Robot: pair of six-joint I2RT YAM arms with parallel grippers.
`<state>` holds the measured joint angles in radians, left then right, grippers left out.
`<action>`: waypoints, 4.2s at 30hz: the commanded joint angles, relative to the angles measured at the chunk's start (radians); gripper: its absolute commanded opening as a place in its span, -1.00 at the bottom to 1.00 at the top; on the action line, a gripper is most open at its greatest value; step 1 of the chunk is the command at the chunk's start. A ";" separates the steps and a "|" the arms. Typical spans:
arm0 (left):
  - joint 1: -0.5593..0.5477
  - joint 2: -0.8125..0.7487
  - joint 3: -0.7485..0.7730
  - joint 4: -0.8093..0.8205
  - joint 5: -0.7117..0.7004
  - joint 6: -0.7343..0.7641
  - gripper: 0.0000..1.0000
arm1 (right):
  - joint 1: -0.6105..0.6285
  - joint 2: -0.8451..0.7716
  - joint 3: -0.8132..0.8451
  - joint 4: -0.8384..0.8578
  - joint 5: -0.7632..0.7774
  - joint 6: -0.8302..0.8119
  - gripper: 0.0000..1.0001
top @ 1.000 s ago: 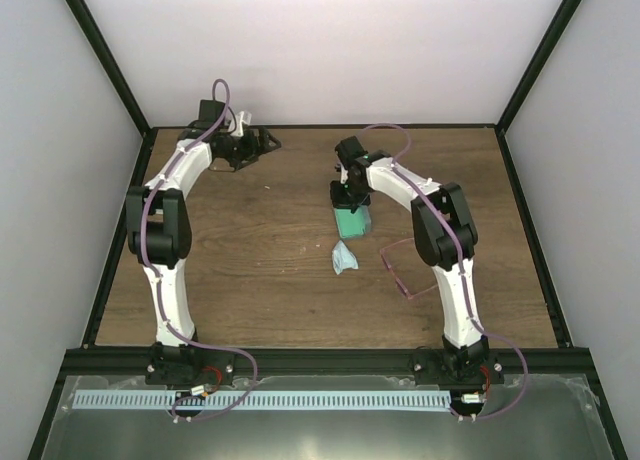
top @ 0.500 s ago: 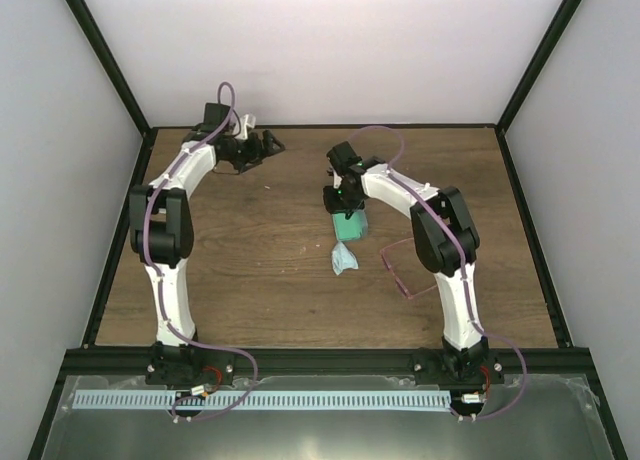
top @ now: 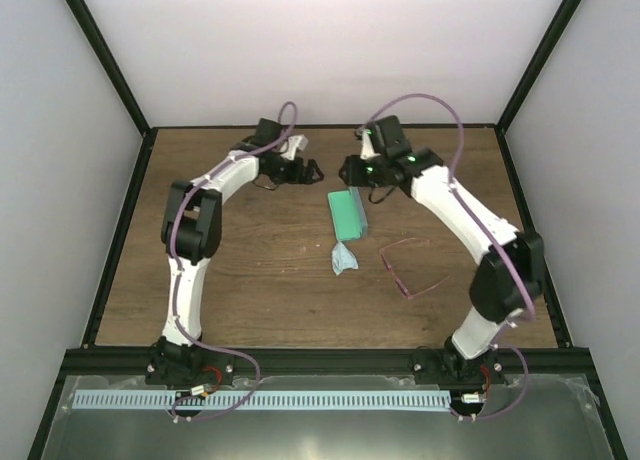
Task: Organize the sunglasses
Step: Adjust the sunglasses case at the center of the board, then pick up the glasses cleaning cloth from the center of the board.
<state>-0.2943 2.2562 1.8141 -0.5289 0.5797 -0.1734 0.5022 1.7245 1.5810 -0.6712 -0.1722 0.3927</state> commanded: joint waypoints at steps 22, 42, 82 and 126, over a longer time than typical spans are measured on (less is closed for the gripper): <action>-0.193 0.218 0.239 -0.022 -0.304 0.379 0.46 | -0.134 -0.385 -0.415 -0.095 -0.069 -0.031 -0.26; -0.187 0.157 0.053 0.024 -0.196 0.378 -0.20 | -0.133 -0.422 -0.456 -0.106 -0.058 0.033 -0.26; -0.224 -0.253 -0.449 0.022 -0.825 -0.751 -0.69 | -0.130 -0.491 -0.628 -0.073 -0.062 0.122 -0.16; -0.235 -1.096 -1.035 -0.015 -0.862 -0.517 0.64 | 0.264 -0.031 -0.519 0.138 0.107 0.221 -0.99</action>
<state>-0.5293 1.1721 0.7834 -0.5438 -0.2844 -0.7235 0.7471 1.7252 0.9955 -0.5236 -0.0708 0.5953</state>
